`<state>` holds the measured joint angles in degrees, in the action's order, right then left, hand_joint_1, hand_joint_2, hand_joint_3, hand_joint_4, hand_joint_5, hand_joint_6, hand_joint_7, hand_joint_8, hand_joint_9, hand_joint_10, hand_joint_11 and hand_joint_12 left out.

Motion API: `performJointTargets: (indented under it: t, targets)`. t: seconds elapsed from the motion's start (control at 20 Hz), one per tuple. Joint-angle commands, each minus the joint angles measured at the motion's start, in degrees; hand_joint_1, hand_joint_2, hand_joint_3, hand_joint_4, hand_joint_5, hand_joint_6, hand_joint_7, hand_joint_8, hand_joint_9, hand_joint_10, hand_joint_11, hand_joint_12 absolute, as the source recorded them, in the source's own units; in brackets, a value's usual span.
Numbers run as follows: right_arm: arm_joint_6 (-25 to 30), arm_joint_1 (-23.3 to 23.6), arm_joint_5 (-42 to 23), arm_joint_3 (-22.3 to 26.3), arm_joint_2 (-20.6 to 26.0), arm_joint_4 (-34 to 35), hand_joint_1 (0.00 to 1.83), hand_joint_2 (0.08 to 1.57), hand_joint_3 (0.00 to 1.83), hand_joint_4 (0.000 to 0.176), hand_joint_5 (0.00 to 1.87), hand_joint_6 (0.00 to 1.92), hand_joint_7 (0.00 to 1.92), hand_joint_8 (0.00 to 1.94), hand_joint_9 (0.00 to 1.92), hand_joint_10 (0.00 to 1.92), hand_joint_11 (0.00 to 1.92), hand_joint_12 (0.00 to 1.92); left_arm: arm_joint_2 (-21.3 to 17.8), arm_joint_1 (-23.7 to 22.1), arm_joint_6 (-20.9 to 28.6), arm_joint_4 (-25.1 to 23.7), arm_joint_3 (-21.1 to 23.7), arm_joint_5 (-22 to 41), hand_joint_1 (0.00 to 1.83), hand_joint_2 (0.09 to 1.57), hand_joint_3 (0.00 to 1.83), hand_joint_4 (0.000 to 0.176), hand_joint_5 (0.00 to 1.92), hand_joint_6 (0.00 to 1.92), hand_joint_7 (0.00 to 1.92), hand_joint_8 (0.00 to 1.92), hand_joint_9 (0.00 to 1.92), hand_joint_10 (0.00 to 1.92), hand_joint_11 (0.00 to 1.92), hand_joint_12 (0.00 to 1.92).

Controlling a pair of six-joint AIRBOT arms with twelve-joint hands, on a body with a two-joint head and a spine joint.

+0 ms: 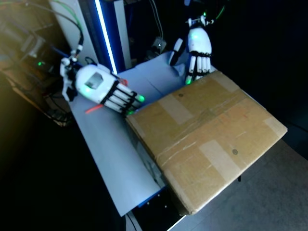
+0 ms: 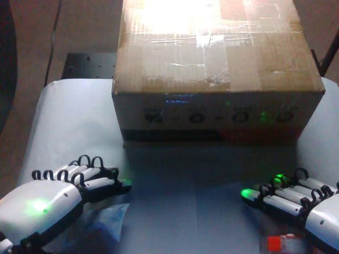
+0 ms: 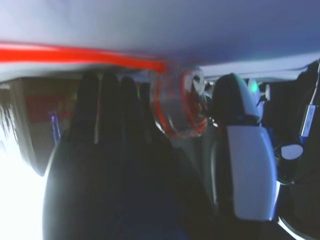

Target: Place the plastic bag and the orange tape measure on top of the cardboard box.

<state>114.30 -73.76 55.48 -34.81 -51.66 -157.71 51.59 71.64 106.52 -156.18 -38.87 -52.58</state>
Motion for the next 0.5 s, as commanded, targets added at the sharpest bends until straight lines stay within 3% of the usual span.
performJointTargets:
  t: [0.0, 0.05, 0.1, 0.15, 0.2, 0.25, 0.3, 0.35, 0.45]
  targets:
    - [0.5, 0.3, 2.85, -0.2, -0.73, -1.63, 0.82, 1.21, 0.0, 0.0, 0.27, 0.01, 0.17, 0.01, 0.17, 0.02, 0.0, 0.44, 1.74, -0.2, -2.05, -0.13, -0.56, 2.23, 1.16, 0.88, 0.0, 0.0, 0.44, 0.05, 0.2, 0.15, 0.0, 0.59, 0.0, 1.69]
    - [0.5, 0.3, 2.62, -0.5, -1.06, -1.58, 0.87, 1.22, 0.0, 0.0, 0.3, 0.02, 0.19, 0.01, 0.19, 0.03, 0.0, 0.53, 2.29, -0.19, -2.06, 0.28, -1.09, 3.0, 1.17, 0.88, 0.0, 0.0, 0.45, 0.05, 0.22, 0.14, 0.0, 0.62, 0.0, 1.69]
    - [0.5, 0.3, 2.44, -0.71, -1.28, -1.53, 0.92, 1.25, 0.01, 0.0, 0.38, 0.03, 0.24, 0.02, 0.25, 0.06, 0.0, 0.89, 2.56, -0.18, -2.06, 0.48, -1.33, 3.38, 1.19, 0.87, 0.0, 0.0, 0.48, 0.04, 0.27, 0.12, 0.0, 0.65, 0.0, 1.66]
    - [0.5, 0.3, 2.29, -0.95, -1.53, -1.46, 1.01, 1.28, 0.0, 0.0, 0.5, 0.04, 0.34, 0.04, 0.14, 0.59, 0.0, 1.22, 2.84, -0.13, -2.06, 0.72, -1.56, 3.66, 1.2, 0.9, 0.01, 0.0, 0.49, 0.04, 0.28, 0.11, 0.0, 0.66, 0.0, 1.65]
    - [0.5, 0.3, 2.29, -1.05, -1.56, -1.46, 1.08, 1.38, 0.0, 0.0, 0.62, 1.54, 0.38, 1.49, 0.18, 1.33, 0.05, 1.74, 2.96, -0.01, -2.08, 0.79, -1.63, 3.69, 1.26, 0.94, 0.01, 0.0, 0.58, 0.03, 0.37, 0.08, 0.12, 0.64, 0.06, 1.63]
    - [0.5, 0.3, 2.29, -1.05, -1.56, -1.46, 1.07, 1.41, 0.0, 0.0, 0.61, 1.63, 0.35, 1.75, 0.17, 1.4, 0.05, 1.8, 2.98, 0.0, -2.08, 0.8, -1.65, 3.69, 1.27, 0.94, 0.01, 0.0, 0.59, 0.02, 0.37, 0.08, 0.13, 0.65, 0.07, 1.63]
    - [0.5, 0.3, 2.29, -1.09, -1.56, -1.46, 1.25, 1.39, 0.0, 0.0, 0.59, 1.63, 0.35, 1.78, 0.39, 1.82, 0.15, 1.87, 3.28, 0.1, -2.14, 1.05, -1.98, 3.93, 1.29, 0.98, 0.01, 0.0, 0.66, 0.03, 0.42, 0.07, 0.21, 0.69, 0.18, 1.59]
    - [0.5, 0.31, 2.29, -1.09, -1.56, -1.46, 1.45, 1.32, 0.0, 0.0, 0.6, 1.48, 0.42, 1.57, 0.49, 1.62, 0.42, 1.92, 3.75, 0.13, -2.46, 1.59, -2.45, 4.41, 1.38, 1.01, 0.01, 0.0, 0.81, 0.04, 0.53, 0.1, 0.31, 0.8, 0.31, 1.52]
    - [0.5, 0.46, 2.3, -1.09, -1.55, -1.46, 1.45, 1.33, 0.0, 0.0, 0.61, 1.51, 0.41, 1.58, 0.46, 1.63, 0.38, 1.92, 4.34, 0.2, -3.44, 2.74, -2.99, 4.9, 1.4, 1.07, 0.01, 0.0, 0.9, 0.04, 0.66, 0.17, 0.39, 0.97, 0.34, 1.53]
